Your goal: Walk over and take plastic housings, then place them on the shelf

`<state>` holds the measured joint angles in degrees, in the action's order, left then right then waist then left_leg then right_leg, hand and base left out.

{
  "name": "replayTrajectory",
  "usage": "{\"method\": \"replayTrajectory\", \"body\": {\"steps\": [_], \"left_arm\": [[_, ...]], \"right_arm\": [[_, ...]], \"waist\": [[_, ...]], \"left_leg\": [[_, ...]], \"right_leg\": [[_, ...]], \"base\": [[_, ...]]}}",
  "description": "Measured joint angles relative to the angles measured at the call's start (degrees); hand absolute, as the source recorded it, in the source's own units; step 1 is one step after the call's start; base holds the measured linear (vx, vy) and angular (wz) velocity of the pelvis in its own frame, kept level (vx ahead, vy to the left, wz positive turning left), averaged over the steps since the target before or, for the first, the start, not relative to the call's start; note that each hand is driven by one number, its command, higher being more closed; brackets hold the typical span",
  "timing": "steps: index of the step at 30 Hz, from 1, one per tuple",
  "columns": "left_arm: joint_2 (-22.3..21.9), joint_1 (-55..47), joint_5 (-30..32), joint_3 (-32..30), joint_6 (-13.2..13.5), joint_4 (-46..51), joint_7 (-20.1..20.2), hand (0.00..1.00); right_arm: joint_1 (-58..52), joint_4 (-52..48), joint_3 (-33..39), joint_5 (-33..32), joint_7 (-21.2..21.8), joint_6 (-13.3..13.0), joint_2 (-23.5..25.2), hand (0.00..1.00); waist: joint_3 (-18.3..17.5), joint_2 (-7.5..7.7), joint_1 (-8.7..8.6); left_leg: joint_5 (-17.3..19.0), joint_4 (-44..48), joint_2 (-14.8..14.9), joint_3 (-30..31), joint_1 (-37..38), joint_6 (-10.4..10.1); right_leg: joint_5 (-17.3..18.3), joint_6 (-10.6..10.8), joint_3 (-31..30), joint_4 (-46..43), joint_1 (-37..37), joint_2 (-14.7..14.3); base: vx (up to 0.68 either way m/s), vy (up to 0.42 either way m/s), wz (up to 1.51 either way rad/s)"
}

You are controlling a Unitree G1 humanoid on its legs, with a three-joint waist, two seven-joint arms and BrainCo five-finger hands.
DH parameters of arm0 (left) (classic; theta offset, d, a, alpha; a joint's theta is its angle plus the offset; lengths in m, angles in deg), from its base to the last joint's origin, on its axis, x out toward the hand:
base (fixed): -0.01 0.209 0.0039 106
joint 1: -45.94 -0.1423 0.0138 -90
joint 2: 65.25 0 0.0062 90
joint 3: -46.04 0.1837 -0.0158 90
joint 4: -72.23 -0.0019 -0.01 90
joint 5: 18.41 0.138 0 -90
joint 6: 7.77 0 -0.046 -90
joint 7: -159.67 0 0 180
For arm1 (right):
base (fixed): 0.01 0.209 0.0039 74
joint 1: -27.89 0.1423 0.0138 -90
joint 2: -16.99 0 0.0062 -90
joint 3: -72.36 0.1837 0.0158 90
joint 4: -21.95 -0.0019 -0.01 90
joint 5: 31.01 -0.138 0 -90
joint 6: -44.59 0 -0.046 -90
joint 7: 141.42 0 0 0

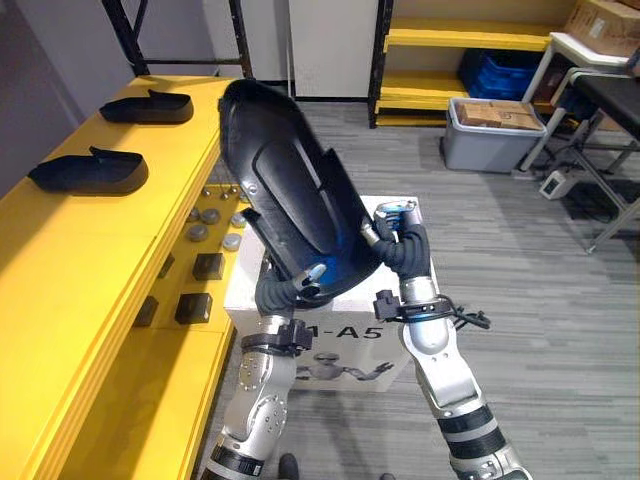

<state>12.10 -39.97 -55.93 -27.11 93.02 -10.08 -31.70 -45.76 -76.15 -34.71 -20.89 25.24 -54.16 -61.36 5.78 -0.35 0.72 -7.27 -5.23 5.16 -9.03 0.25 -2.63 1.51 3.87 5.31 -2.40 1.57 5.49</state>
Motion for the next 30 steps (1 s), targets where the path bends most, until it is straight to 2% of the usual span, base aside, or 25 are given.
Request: {"method": "replayTrajectory", "body": {"steps": [4,5,12,13,17,22,25,30], "left_arm": [[2.07,0.01,-2.79,0.22,-0.26,0.01,-0.05,0.00],[2.31,0.01,-3.68,0.22,-0.31,0.00,-0.09,1.00],[4.73,0.00,-6.12,-0.46,-0.98,-0.72,-0.06,1.00],[5.23,0.00,-6.10,-0.82,-1.11,-1.40,0.16,1.00],[6.31,0.00,-5.35,-1.87,-2.14,-3.39,0.16,1.00],[6.55,-0.04,-2.98,-2.16,-2.68,-3.90,0.16,1.00],[6.50,-0.04,0.52,-2.37,-2.68,-3.87,0.16,1.00],[4.27,-0.08,7.01,-3.49,-2.70,-2.96,0.26,1.00]], "right_arm": [[-0.65,2.37,-0.77,0.01,0.07,0.00,-1.01,1.00],[-0.73,2.37,-1.29,0.00,0.07,0.00,-1.97,1.00],[-3.82,4.35,-3.06,1.07,1.35,-1.05,-5.79,1.00],[-4.81,4.35,-3.49,1.40,1.75,-1.30,-6.71,0.00],[-7.88,4.29,-4.51,2.46,3.71,-2.70,-8.36,0.00],[-9.94,4.29,-4.45,2.45,4.22,-3.26,-8.42,0.00],[-10.54,4.29,-4.19,2.10,4.49,-3.26,-8.30,0.00],[-10.95,3.30,-0.96,-2.08,6.10,-3.25,-6.46,0.00]], "waist": [[-0.90,-0.01,-0.15],[-0.91,-0.01,-0.15],[-1.61,0.01,0.03],[-1.61,0.02,0.04],[-1.89,0.06,-0.03],[-2.34,0.23,0.01],[-2.82,0.55,0.00],[-2.96,0.78,0.08]], "left_leg": [[-0.16,0.00,0.05,0.05,-0.01,-0.03],[-0.24,-0.01,0.04,0.06,-0.01,0.04],[-0.63,-0.04,0.01,0.22,-0.03,0.23],[-0.69,-0.04,0.01,0.25,-0.04,0.24],[-0.83,-0.06,0.02,0.30,-0.06,0.28],[-0.85,-0.06,0.01,0.33,-0.10,0.29],[-0.85,-0.05,0.04,0.33,-0.19,0.29],[-0.85,-0.05,0.04,0.32,-0.24,0.29]], "right_leg": [[-0.07,-0.10,0.02,0.00,0.00,-0.05],[-0.11,-0.16,0.03,-0.01,0.00,-0.05],[-0.20,-0.27,0.11,0.02,-0.02,-0.01],[-0.19,-0.28,0.12,0.02,-0.05,-0.01],[-0.11,-0.49,0.14,0.02,-0.07,0.00],[-0.11,-0.50,0.14,0.03,-0.08,0.00],[-0.16,-0.42,0.14,0.08,-0.15,-0.02],[-0.24,-0.31,0.12,0.09,-0.17,-0.04]], "base": [[0.00,0.000,0.00],[0.00,0.000,0.00],[0.00,0.000,0.00],[0.00,0.000,0.00],[0.00,0.000,0.00],[0.00,0.000,0.00],[0.00,0.000,0.00],[0.00,0.000,0.00]]}}
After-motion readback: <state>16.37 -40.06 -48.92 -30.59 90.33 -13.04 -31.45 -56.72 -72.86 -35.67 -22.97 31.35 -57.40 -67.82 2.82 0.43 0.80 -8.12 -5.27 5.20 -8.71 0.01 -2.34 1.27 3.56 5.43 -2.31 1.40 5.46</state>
